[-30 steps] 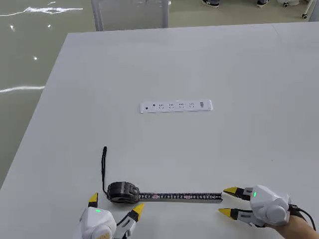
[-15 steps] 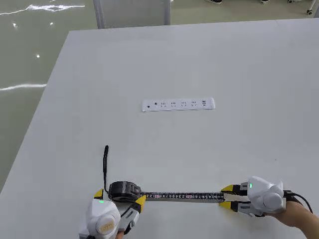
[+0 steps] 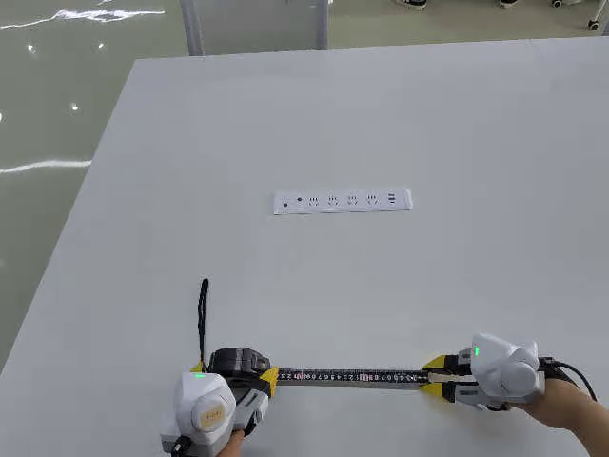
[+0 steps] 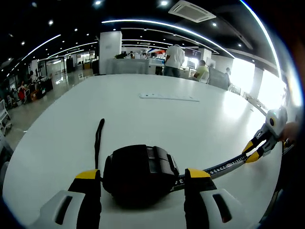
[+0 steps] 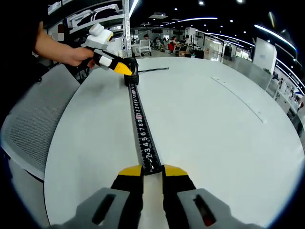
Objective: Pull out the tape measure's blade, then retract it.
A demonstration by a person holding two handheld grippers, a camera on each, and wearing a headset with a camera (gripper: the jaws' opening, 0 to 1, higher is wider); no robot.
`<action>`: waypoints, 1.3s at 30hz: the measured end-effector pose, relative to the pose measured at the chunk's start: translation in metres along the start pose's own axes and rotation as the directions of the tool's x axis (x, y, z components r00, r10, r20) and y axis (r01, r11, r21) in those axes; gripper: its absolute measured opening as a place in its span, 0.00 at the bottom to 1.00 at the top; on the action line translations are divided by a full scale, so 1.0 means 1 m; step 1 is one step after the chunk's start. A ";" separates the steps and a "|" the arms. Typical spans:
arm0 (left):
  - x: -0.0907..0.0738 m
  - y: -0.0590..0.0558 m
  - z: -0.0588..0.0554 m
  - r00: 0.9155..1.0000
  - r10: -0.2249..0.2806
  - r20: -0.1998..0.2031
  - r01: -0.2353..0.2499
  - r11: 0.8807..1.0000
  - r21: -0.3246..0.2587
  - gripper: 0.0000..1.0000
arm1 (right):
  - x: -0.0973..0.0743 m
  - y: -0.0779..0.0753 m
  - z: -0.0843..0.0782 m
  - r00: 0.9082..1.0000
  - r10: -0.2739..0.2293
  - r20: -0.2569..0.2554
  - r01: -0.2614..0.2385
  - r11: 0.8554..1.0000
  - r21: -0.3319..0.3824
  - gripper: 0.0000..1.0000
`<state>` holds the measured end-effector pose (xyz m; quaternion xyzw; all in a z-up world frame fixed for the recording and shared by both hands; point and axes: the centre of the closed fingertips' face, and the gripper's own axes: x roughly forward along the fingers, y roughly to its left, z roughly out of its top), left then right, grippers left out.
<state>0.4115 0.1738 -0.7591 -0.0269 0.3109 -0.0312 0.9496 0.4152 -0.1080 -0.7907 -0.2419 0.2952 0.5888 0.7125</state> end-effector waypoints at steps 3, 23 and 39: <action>0.002 -0.001 -0.001 1.000 0.010 -0.009 -0.010 1.000 -0.011 0.68 | 0.000 0.000 0.000 1.000 -0.004 -0.005 0.004 1.000 0.001 0.13; 0.010 0.005 -0.005 0.995 0.063 -0.073 -0.064 0.998 -0.010 0.66 | 0.000 0.001 0.001 1.000 -0.009 -0.018 0.009 1.000 -0.015 0.13; 0.010 0.007 -0.007 0.993 0.059 -0.099 -0.058 0.998 0.010 0.62 | 0.007 0.000 0.005 0.999 0.000 -0.043 -0.002 0.999 -0.053 0.12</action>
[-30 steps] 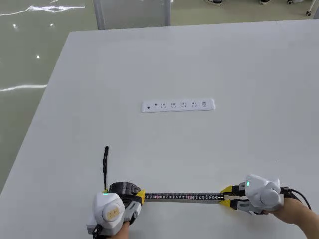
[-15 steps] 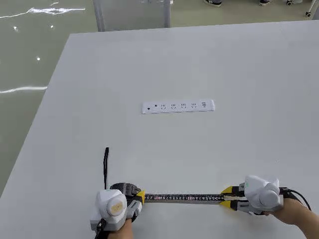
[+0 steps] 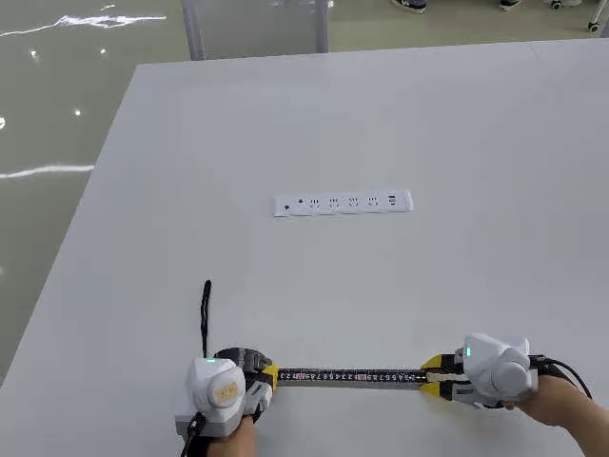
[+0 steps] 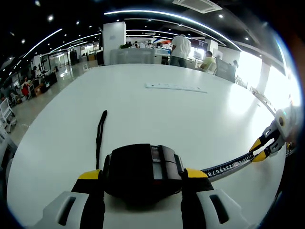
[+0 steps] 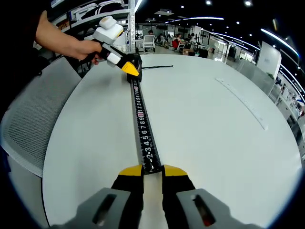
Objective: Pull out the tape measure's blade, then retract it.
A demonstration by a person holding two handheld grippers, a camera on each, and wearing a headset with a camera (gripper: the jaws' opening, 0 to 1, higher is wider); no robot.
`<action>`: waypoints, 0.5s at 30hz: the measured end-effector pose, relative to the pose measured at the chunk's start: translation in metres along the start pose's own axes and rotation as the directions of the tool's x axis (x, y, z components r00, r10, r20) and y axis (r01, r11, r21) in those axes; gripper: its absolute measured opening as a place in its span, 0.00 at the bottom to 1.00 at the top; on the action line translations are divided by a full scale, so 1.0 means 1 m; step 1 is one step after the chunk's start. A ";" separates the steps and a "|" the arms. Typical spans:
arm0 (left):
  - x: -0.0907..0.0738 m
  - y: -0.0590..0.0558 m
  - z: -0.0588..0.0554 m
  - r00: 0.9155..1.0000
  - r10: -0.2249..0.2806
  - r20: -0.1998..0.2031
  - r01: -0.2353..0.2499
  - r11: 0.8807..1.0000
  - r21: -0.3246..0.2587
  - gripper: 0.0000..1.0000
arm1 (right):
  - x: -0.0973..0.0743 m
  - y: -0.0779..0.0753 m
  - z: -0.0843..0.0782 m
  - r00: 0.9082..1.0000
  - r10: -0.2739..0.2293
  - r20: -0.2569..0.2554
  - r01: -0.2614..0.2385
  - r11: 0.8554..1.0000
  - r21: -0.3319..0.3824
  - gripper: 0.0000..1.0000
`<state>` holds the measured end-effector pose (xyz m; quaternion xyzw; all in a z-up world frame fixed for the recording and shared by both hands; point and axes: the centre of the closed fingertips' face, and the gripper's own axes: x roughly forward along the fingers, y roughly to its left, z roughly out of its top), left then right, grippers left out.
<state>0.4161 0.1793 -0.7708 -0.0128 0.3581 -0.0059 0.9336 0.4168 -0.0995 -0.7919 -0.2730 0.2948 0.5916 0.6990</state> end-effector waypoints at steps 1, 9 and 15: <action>0.000 0.000 0.000 1.000 -0.001 -0.001 0.001 1.000 0.000 0.62 | -0.001 0.000 -0.001 1.000 0.002 -0.003 -0.002 1.000 0.000 0.12; -0.002 0.000 0.000 1.000 -0.003 0.003 0.003 1.000 -0.004 0.62 | -0.002 0.000 0.000 1.000 -0.004 -0.011 0.004 1.000 -0.008 0.12; -0.002 -0.001 0.000 1.000 -0.006 0.001 0.006 1.000 -0.005 0.62 | -0.002 0.000 0.000 1.000 -0.006 -0.013 0.006 1.000 -0.012 0.12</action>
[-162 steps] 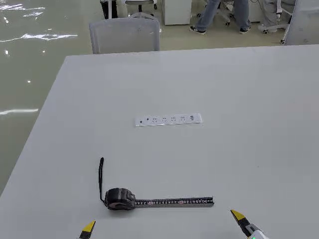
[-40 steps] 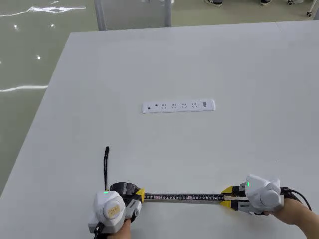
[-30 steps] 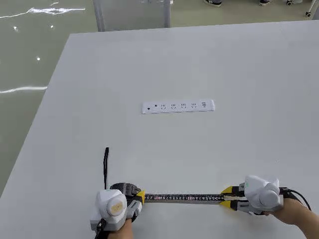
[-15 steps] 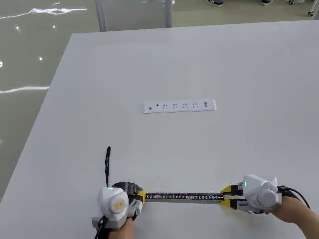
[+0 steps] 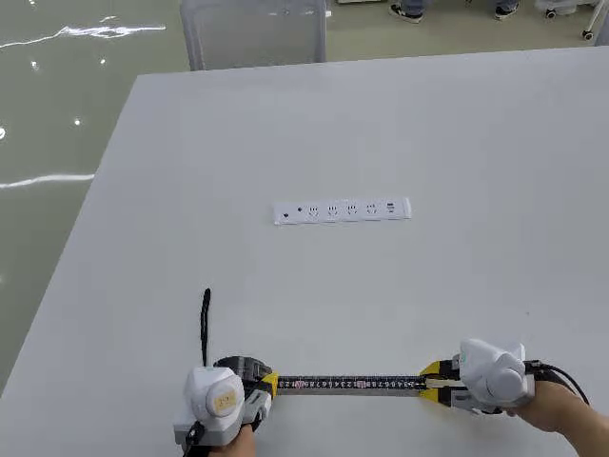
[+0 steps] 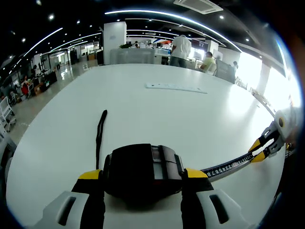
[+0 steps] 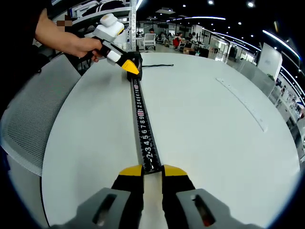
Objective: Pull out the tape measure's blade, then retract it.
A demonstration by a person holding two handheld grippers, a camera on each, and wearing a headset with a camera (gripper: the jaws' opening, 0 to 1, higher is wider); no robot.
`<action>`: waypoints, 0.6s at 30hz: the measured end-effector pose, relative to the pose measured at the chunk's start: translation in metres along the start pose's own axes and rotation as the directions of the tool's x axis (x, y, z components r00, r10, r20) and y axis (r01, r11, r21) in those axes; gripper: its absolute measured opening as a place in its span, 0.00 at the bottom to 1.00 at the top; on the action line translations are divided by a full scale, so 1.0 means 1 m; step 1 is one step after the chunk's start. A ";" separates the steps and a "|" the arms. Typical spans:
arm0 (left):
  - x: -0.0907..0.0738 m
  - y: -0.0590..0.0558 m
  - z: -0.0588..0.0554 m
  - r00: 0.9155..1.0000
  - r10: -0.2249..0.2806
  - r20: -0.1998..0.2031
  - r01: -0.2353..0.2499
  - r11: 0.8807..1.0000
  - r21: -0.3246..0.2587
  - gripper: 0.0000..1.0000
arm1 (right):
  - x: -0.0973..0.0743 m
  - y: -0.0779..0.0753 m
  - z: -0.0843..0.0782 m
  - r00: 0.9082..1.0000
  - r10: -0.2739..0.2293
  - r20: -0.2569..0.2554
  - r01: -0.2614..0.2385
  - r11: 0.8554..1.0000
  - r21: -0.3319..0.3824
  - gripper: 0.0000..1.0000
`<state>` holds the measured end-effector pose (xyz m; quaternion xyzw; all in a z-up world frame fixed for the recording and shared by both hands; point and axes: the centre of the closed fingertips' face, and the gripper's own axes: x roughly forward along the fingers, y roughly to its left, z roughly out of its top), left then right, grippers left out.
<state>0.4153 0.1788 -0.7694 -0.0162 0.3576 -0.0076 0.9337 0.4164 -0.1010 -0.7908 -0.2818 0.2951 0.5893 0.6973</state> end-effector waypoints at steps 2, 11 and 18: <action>0.000 0.000 0.000 1.000 0.000 0.000 0.000 1.000 -0.002 0.62 | 0.000 0.000 0.000 1.000 0.000 -0.001 0.000 1.000 0.000 0.12; 0.001 0.001 -0.001 1.000 -0.003 -0.003 0.003 1.000 -0.018 0.62 | -0.001 -0.002 0.001 1.000 -0.005 -0.007 0.005 1.000 -0.005 0.12; 0.000 0.001 -0.001 1.000 -0.018 -0.006 0.018 0.999 -0.031 0.62 | 0.004 -0.001 0.010 1.000 0.006 -0.001 -0.006 1.000 -0.015 0.12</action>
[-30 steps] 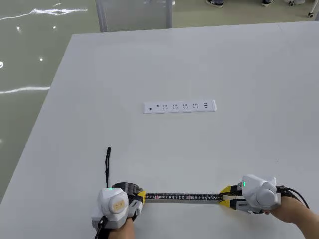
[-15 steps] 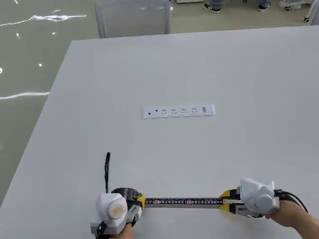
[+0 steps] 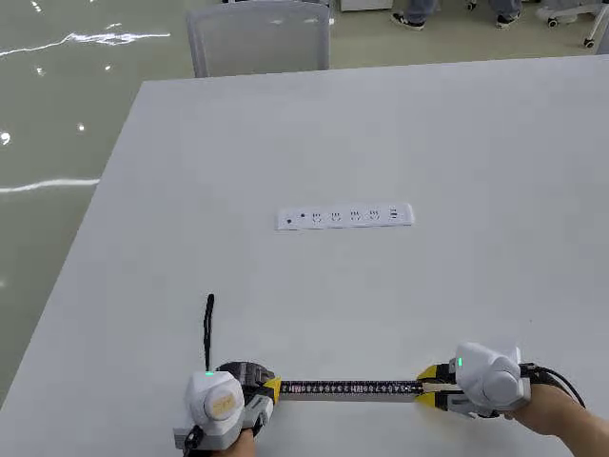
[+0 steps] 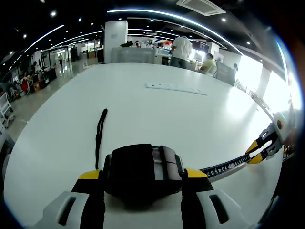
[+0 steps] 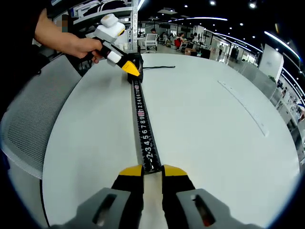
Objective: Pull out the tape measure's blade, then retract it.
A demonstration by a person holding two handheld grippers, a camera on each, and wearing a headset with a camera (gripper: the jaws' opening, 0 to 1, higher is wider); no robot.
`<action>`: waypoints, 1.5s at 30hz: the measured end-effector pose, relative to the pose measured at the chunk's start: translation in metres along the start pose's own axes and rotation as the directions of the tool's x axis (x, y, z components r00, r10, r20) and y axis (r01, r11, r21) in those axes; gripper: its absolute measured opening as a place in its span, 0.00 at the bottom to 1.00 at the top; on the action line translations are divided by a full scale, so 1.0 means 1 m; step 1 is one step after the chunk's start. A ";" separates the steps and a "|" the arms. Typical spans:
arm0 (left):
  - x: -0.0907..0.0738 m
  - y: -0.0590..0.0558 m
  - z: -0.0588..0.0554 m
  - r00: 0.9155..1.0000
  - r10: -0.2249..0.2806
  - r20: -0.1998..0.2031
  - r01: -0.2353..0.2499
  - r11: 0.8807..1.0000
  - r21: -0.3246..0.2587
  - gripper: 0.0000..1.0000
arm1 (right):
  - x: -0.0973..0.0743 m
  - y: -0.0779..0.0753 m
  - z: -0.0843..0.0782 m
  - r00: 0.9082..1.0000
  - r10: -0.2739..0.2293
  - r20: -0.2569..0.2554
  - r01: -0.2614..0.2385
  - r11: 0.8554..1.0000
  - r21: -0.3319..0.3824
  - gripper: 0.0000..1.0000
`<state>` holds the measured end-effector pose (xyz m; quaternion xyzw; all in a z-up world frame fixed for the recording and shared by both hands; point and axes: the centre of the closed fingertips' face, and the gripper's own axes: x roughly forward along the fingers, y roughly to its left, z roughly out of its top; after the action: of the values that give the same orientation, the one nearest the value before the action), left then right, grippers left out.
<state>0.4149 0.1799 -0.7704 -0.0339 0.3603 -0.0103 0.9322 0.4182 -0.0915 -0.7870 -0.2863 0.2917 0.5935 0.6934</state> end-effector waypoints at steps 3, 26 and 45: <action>-0.001 0.000 0.000 1.000 -0.001 -0.001 0.001 1.000 0.001 0.62 | 0.001 0.000 0.000 1.000 0.001 -0.001 -0.001 1.000 0.001 0.12; -0.002 0.000 -0.001 1.000 -0.019 -0.002 0.019 1.000 -0.024 0.62 | 0.022 0.006 0.034 0.999 0.020 0.028 -0.019 0.999 -0.033 0.12; -0.003 0.001 0.000 1.000 -0.025 -0.002 0.025 0.999 -0.039 0.62 | 0.045 0.010 0.062 0.998 0.033 0.045 -0.030 0.998 -0.053 0.13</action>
<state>0.4129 0.1806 -0.7688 -0.0566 0.3613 -0.0150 0.9306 0.4177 -0.0143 -0.7794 -0.2859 0.2648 0.6180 0.6828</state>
